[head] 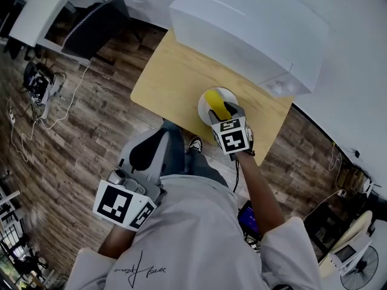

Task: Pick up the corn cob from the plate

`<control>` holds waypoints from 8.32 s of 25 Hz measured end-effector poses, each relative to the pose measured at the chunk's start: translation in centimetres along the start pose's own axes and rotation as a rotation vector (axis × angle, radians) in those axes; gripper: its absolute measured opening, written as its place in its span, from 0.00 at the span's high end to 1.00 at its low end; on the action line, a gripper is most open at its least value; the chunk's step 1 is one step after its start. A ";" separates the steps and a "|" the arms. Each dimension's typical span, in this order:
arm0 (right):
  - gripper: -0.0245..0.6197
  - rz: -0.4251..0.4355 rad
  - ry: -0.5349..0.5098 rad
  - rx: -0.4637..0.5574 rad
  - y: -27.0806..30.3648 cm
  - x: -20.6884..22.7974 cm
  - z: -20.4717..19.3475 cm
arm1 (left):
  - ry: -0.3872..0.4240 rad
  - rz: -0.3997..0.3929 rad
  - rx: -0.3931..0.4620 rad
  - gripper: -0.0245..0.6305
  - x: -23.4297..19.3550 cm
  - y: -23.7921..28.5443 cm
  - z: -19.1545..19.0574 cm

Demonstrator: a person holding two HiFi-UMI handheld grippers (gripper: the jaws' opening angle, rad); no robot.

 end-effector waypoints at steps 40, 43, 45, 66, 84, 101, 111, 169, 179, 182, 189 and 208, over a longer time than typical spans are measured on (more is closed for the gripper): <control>0.54 0.003 -0.106 -0.203 5.1 1.0 -1.8 | -0.056 0.035 -0.002 0.97 -2.5 0.3 0.4; 0.54 0.007 -0.109 -0.204 5.1 1.0 -1.8 | -0.055 0.032 -0.005 0.97 -2.4 0.3 0.2; 0.54 0.008 -0.108 -0.205 5.1 1.0 -1.8 | -0.055 0.029 -0.006 0.97 -2.3 0.3 0.2; 0.55 0.010 -0.020 -0.171 4.3 0.9 -2.0 | -0.047 0.020 0.001 0.97 -1.9 -0.5 -0.1; 0.55 0.040 0.055 -0.125 2.4 1.1 -2.0 | -0.029 0.001 -0.012 0.97 -0.4 -0.3 -0.5; 0.55 0.045 0.084 -0.070 0.2 1.4 -1.8 | -0.017 -0.020 -0.014 0.97 1.3 0.2 -0.9; 0.55 0.059 0.105 -0.006 -2.0 1.5 -1.1 | -0.016 -0.023 -0.014 0.97 1.8 0.5 -1.3; 0.55 -0.046 0.177 0.433 -18.5 1.4 4.4 | 0.006 0.020 0.033 0.97 1.9 -1.1 -1.3; 0.55 -0.100 0.170 0.522 -21.5 0.5 4.9 | 0.005 0.051 0.052 0.97 1.0 -2.4 -1.0; 0.55 -0.112 0.178 0.550 -22.6 0.4 4.9 | 0.001 0.060 0.061 0.97 0.8 -2.8 -0.8; 0.55 -0.142 0.190 0.620 -24.9 0.7 4.7 | -0.001 0.063 0.071 0.97 0.8 -2.8 -0.8; 0.55 -0.129 0.170 0.689 -27.6 0.8 4.9 | -0.011 0.041 0.102 0.97 1.6 -3.3 0.3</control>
Point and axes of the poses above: the fingertips, and each gripper's own axes: y forward along the fingers, x to its right, z out of its top, the point moved 3 cm from there along -y, backward along the fingers, and after that the axes turned 4 degrees about -y, right-handed, at the moved point
